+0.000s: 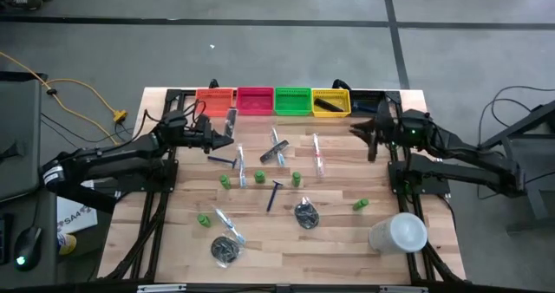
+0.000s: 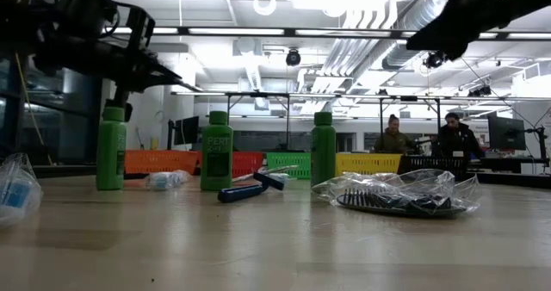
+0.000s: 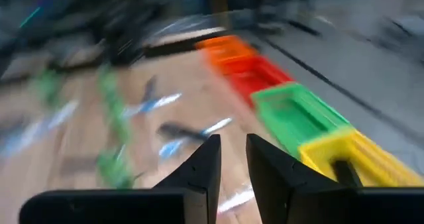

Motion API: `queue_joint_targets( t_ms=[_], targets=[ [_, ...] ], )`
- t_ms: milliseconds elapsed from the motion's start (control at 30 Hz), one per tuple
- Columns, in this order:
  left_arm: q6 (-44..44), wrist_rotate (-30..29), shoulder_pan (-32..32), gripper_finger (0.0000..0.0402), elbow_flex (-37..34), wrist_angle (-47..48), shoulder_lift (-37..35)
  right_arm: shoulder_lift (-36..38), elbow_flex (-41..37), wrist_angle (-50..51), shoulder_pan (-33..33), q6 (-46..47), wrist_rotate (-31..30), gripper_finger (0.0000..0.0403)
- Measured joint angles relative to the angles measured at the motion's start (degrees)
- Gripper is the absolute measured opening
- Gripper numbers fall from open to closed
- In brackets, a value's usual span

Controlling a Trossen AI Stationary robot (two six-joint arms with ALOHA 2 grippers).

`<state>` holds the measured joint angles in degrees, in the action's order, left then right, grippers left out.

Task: Pick & Place Travel size toiletries
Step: Put the black hair comb into the yellow bin

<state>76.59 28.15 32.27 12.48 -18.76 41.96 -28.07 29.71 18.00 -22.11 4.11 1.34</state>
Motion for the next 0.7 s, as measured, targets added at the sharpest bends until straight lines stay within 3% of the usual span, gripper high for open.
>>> queue_joint_targets(
  t_ms=[167,300,400,600,700],
  targets=[
    [-2.49,-0.16,0.0,0.0008,2.86,-0.4,4.22,-3.28,0.0,-6.75,-0.02,25.91,-13.39,0.0066],
    [-4.64,-0.18,0.02,0.0008,6.05,-0.45,8.04,-8.06,0.0,-11.21,-0.07,39.7,-16.02,0.0066],
    [-6.64,-0.12,0.02,0.0008,8.39,-0.4,10.91,-13.46,0.0,-16.15,-0.07,42.92,-12.7,0.0066],
    [-9.74,1.05,0.02,0.0008,13.32,-0.39,16.59,-26.89,0.0,-35.95,-1.35,49.32,-5.41,0.0066],
    [-11.4,1.87,0.02,0.0008,15.95,-0.39,19.25,-33.58,0.02,-43.05,-3.63,53.86,2.05,0.007]
  ],
)
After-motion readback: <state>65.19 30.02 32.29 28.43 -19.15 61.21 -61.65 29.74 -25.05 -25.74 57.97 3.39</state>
